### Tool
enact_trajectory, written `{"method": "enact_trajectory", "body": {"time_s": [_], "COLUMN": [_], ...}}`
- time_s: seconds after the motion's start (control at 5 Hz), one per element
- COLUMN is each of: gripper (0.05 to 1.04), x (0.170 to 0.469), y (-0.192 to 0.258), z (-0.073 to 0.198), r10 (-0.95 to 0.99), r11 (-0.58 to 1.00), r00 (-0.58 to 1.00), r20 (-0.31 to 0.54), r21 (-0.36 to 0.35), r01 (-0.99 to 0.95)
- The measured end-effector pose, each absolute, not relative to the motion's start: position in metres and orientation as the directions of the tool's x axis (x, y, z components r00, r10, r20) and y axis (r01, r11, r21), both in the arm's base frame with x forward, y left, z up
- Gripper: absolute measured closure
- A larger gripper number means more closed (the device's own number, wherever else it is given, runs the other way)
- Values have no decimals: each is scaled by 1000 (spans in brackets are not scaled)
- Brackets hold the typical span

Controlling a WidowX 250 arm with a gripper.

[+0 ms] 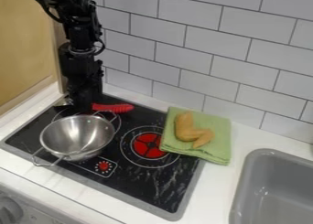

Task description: Move the red spoon to the lower right side of the stove

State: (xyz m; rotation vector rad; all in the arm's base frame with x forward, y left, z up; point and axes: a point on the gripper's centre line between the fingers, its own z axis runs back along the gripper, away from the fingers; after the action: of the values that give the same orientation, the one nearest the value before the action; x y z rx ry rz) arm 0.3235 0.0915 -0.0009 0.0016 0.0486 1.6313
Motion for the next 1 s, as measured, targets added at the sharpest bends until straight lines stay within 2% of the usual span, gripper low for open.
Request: {"method": "enact_trajectory", "body": {"time_s": [0.2,0.4,0.8,1.0], "gripper": [793,810,810,810], "x": [324,324,341,351], "y": [89,90,87,88], "z": [0,2,21,47], "r10": [997,996,992,994], "r11": [-66,-77,-95,-84], "r00": [-68,-79,-95,-79], "r20": [-47,-43,-83,-75], "r21": [31,45,13,-61], "r01": [-997,-996,-995,-995]}}
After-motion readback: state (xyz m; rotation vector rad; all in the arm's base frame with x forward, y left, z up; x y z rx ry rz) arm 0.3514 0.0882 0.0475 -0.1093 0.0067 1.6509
